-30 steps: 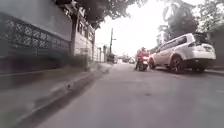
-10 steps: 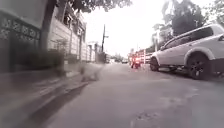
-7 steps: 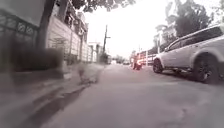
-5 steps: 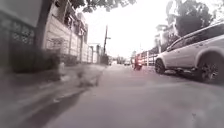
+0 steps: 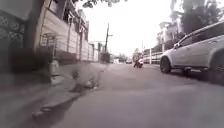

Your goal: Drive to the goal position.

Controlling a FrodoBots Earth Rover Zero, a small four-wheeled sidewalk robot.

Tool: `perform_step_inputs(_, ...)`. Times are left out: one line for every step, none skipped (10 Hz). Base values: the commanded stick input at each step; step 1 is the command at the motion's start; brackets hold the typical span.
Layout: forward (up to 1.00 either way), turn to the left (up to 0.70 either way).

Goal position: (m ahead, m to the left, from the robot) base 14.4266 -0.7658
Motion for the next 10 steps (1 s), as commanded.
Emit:
perform_step_inputs(1.0, 0.0)
perform_step_inputs(1.0, 0.0)
perform_step_inputs(1.0, 0.0)
perform_step_inputs(1.0, 0.0)
perform_step_inputs(1.0, 0.0)
perform_step_inputs(1.0, 0.0)
perform_step_inputs(1.0, 0.0)
perform_step_inputs(1.0, 0.0)
perform_step_inputs(1.0, 0.0)
perform_step_inputs(1.0, 0.0)
